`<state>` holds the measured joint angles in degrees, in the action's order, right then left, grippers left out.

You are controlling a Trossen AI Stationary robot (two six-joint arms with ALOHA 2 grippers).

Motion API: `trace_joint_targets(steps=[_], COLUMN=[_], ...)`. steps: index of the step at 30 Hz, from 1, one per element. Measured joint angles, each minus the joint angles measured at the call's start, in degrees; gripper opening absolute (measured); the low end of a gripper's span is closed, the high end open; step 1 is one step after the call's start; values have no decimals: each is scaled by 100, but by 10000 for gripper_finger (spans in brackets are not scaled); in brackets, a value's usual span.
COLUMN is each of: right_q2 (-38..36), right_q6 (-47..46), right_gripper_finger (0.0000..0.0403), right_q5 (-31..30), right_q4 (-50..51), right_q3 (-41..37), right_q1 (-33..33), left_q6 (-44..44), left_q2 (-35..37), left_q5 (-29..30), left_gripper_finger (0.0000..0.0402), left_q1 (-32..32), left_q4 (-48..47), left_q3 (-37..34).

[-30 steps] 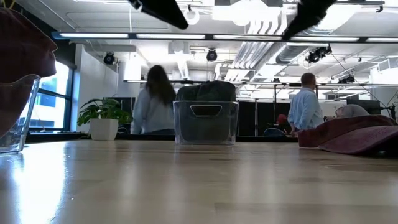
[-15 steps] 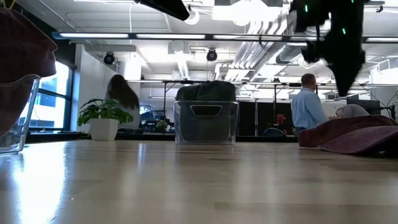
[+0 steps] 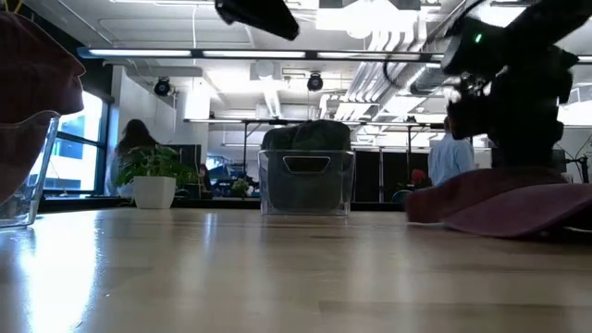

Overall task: Pick & Place hat
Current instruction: Put the red cap into the bottom transparent bin

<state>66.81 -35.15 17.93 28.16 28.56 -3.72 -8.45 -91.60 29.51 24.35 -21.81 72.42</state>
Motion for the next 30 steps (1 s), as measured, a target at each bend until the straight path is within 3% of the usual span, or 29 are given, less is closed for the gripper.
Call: trace_joint_targets(steps=[4,7,10,13,19,24,27,30], right_q2=[0,-13,-137,-217,-141,233,643,1117], right_q6=[-471,-272,146,696,1448,1571,1613,1735], right_gripper_finger=[19,17,19,38,140,221,230,211], right_q5=[31,-132,-548,-927,-1613,-1950,-1998,-2215], right_q4=[-1817,-2721,-2401,-1476,-13,-158,-766,-1203], right_q3=[-222,-206,32,380,683,462,331,309], right_q1=[892,1359,1468,1323,926,818,824,828], left_q6=[492,831,1158,1271,1262,1268,1268,1268], left_q2=[-98,-306,-388,-394,-397,-397,-397,-397], left_q5=[-351,-375,-493,-749,-958,-948,-948,-944], left_gripper_finger=[60,60,60,60,60,60,60,60], left_q1=[-1,3,1,3,-52,-44,-43,-47], left_q4=[486,804,1098,1189,1105,1127,1129,1110], left_q3=[11,9,3,6,6,6,6,6])
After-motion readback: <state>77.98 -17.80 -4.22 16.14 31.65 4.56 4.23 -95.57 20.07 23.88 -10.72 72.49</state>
